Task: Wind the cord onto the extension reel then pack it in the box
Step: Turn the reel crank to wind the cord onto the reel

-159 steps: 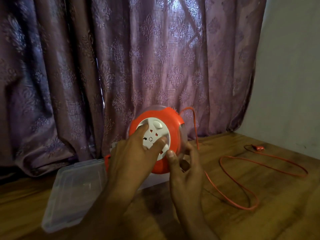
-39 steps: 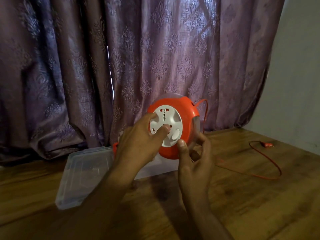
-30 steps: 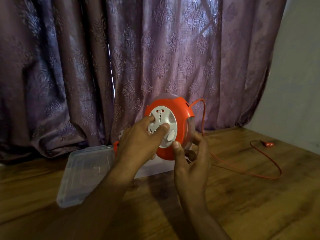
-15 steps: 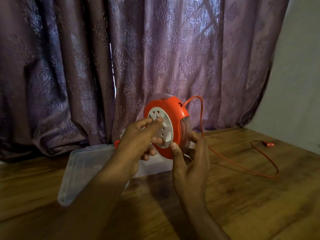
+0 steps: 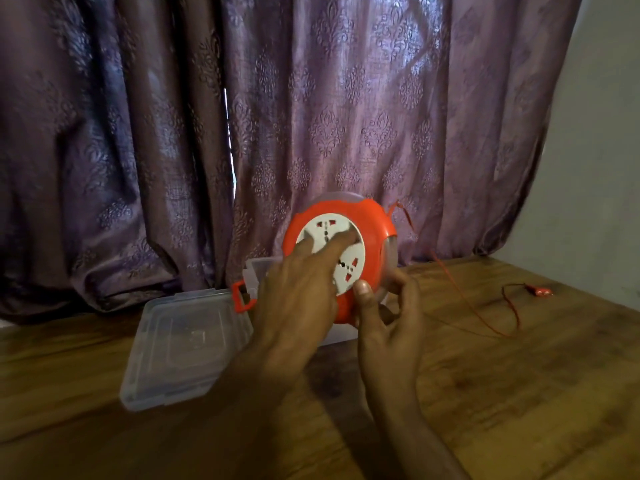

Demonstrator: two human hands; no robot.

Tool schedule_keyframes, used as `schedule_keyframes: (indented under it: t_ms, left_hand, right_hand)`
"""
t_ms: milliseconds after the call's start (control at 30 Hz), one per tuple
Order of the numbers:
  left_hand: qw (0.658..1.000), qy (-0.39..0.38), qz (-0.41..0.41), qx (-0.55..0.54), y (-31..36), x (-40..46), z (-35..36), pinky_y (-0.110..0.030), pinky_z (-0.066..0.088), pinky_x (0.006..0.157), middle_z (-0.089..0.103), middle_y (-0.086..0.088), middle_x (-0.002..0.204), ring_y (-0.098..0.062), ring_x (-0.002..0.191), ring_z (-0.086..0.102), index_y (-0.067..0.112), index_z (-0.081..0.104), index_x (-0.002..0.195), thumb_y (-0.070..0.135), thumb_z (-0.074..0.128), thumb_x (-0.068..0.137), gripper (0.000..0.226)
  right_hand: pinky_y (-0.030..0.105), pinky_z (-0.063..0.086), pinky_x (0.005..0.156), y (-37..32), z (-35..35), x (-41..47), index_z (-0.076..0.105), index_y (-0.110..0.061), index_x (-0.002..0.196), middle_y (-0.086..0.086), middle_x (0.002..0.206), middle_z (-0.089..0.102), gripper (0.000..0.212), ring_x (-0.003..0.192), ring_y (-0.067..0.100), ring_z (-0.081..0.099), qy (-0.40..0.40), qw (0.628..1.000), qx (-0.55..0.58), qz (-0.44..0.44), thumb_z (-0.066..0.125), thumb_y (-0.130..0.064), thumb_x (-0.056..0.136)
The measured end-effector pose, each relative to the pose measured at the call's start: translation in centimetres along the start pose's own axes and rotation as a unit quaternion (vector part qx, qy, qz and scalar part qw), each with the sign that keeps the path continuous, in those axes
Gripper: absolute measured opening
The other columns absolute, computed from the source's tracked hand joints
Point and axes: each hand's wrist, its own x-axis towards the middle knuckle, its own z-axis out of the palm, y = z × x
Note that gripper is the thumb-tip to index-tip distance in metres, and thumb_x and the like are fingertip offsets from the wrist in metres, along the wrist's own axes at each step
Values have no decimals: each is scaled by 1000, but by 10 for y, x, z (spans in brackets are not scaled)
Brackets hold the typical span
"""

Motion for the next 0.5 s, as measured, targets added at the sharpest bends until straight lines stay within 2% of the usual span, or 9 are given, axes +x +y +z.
schedule_keyframes:
  t_ms: [100, 133, 200, 267, 367, 433, 500]
  left_hand:
    - [999, -22, 27, 36, -6, 0, 3, -44, 46, 95, 32, -2, 155, -32, 118, 56, 55, 27, 137, 10, 46, 85, 71]
    - [999, -37, 35, 20, -10, 2, 3, -42, 47, 97, 33, 0, 155, -30, 123, 53, 55, 30, 137, 7, 47, 86, 73]
    - [995, -49, 59, -64, -14, 6, -1, -37, 45, 101, 44, 4, 148, -21, 127, 50, 50, 41, 136, 3, 52, 85, 70]
    - [989, -12, 32, -143, -14, 9, -9, -32, 48, 96, 60, 9, 132, -16, 112, 60, 44, 47, 133, 11, 59, 84, 60]
    - [973, 67, -78, -206, -14, 16, -18, -33, 56, 69, 72, 12, 89, -8, 73, 67, 40, 56, 116, 28, 61, 85, 34]
    - [956, 40, -130, -259, -14, 19, -20, -30, 53, 53, 73, 7, 74, -6, 49, 60, 34, 60, 111, 31, 60, 87, 24]
    - [938, -33, -164, -304, -10, 19, -17, -22, 43, 40, 74, 5, 73, -8, 36, 56, 32, 58, 117, 37, 60, 88, 29]
  right_hand:
    - [52, 64, 76, 1, 0, 1, 62, -27, 118, -16, 107, 73, 31, 89, 7, 75, -4, 1000, 5, 25, 68, -38, 89]
    - [51, 65, 75, 1, -1, 2, 62, -26, 118, -18, 106, 73, 32, 89, 5, 75, -3, 1000, 1, 28, 68, -39, 90]
    - [54, 64, 74, 2, -2, 5, 62, -24, 118, -11, 108, 73, 34, 90, 8, 75, 7, 1000, 0, 30, 69, -39, 89]
    - [57, 62, 76, 2, -4, 7, 62, -22, 118, -3, 113, 71, 36, 94, 15, 74, 20, 999, 4, 30, 68, -39, 87]
    - [55, 62, 82, 3, -5, 8, 61, -28, 118, -7, 116, 71, 37, 104, 16, 73, 29, 999, 12, 35, 69, -43, 86]
    - [52, 63, 82, 1, -4, 7, 60, -32, 118, -12, 115, 70, 38, 104, 14, 73, 30, 999, 7, 28, 68, -48, 84]
    - [44, 63, 81, -1, -4, 5, 60, -38, 116, -10, 116, 70, 35, 105, 12, 71, 29, 1000, -2, 5, 67, -50, 84]
